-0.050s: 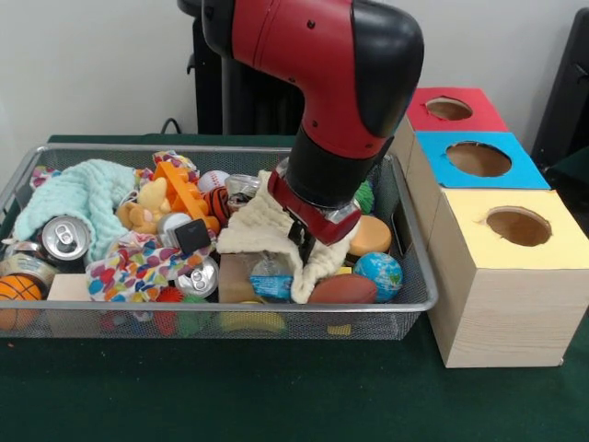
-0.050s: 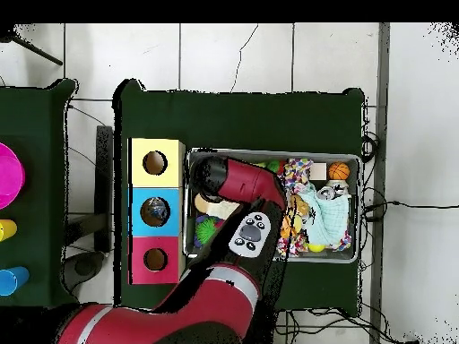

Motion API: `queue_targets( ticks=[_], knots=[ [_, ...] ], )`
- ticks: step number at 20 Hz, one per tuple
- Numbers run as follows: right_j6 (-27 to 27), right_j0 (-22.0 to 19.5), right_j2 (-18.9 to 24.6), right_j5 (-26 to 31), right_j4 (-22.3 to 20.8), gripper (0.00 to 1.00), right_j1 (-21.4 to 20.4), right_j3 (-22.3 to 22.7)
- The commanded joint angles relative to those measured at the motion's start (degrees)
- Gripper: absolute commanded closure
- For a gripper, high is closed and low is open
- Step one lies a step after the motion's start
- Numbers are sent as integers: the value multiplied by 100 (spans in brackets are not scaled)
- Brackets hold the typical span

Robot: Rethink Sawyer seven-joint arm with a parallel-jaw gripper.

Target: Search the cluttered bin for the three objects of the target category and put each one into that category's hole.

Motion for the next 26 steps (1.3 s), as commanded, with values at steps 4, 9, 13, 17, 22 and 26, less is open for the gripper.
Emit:
queue_targets(
  ticks=[4,9,13,17,22,26],
  knots=[
    [1288,75,28,1334,119,100,-136,4],
    [909,96,-381,2118,-180,100,-610,-298],
    [798,196,-588,2537,-337,100,-763,-352],
    [781,266,-688,2613,-410,100,-772,-310],
    [674,305,-837,2459,-620,100,-838,-66],
    [485,199,-952,1989,-894,100,-852,122]
  ],
)
